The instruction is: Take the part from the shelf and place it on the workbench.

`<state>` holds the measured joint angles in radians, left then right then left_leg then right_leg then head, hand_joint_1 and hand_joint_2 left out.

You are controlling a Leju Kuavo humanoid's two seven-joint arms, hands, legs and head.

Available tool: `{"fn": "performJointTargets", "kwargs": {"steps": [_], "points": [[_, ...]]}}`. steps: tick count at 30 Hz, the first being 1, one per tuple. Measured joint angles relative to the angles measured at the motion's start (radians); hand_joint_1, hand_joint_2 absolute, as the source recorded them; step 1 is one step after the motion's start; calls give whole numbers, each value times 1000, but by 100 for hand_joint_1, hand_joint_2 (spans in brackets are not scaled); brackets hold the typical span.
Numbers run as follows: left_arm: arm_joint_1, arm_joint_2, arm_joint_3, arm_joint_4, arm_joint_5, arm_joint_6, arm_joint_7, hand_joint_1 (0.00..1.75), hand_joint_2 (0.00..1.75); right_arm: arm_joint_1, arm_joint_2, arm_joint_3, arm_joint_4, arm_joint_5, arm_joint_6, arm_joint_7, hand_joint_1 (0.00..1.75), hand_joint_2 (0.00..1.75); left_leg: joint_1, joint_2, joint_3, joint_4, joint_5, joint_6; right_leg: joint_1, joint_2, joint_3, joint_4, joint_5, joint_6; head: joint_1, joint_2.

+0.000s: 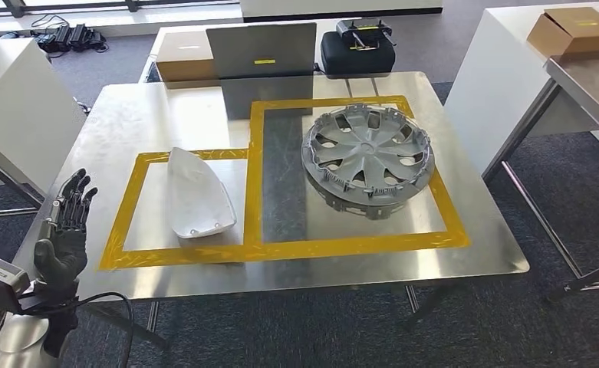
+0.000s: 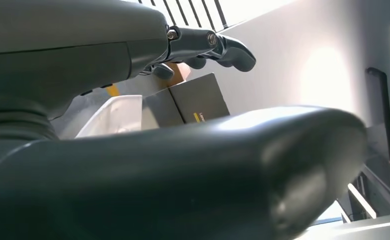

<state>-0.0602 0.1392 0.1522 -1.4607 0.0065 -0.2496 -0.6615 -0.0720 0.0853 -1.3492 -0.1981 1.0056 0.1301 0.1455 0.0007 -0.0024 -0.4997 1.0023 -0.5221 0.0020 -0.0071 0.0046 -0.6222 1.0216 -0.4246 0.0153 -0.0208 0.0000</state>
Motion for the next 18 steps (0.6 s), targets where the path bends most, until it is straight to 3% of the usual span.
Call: {"fn": "performJointTargets", "kwargs": {"steps": [1,2,5,6,7,8,10,12,13,16,17,18], "points": [[1,-1,-2,0,0,2,0,0,0,1,0,0,0,1,0,-1,0,0,2,1,-7,-1,9,8,0,0,-6,8,-10,6,1,0],[2,-1,-3,-1,0,4,0,0,0,2,0,0,0,2,0,-2,0,0,4,3,-17,-4,20,16,0,1,-18,34,-38,10,4,0],[10,-4,-4,-3,0,9,0,0,0,2,0,0,0,5,1,-5,0,0,4,6,-55,-2,50,28,-2,0,-74,210,-175,22,12,0],[13,-5,-4,-3,0,10,0,0,0,2,0,0,0,6,2,-6,0,0,4,7,-68,0,60,28,-2,0,-82,261,-195,24,14,0],[16,-5,-4,-3,0,11,0,0,0,2,0,0,0,6,2,-6,0,0,3,7,-82,2,69,27,-2,0,-75,282,-193,25,15,0],[19,-6,-4,-3,0,11,0,0,0,2,0,0,0,6,3,-6,0,0,3,8,-94,6,77,25,-2,0,-49,264,-173,24,16,0],[23,-6,-4,-4,0,12,0,0,0,0,-2,0,0,6,4,-6,0,0,3,8,-118,15,91,19,-2,0,51,132,-133,18,18,0],[24,-6,-5,-7,0,13,0,0,0,-2,-3,0,0,6,4,-6,0,0,2,8,-128,20,104,8,4,0,128,17,-125,5,18,0],[24,-6,-6,-8,0,13,0,0,0,-3,-4,0,0,6,5,-6,0,0,2,8,-130,21,111,2,6,1,141,-8,-129,-2,18,0],[26,-6,-7,-10,0,14,0,0,0,-3,-4,0,0,6,7,-7,0,0,4,6,-137,21,120,-17,5,-2,122,-16,-105,-24,18,0],[27,-6,-8,-10,0,14,0,0,0,-3,-4,0,0,6,8,-7,0,0,5,5,-147,38,96,-23,2,-4,111,-19,-92,-30,16,0],[27,-6,-8,-10,0,14,0,0,0,-3,-4,0,0,6,9,-8,0,0,6,3,-160,75,53,-28,0,-6,96,-22,-79,-34,13,0]]}}
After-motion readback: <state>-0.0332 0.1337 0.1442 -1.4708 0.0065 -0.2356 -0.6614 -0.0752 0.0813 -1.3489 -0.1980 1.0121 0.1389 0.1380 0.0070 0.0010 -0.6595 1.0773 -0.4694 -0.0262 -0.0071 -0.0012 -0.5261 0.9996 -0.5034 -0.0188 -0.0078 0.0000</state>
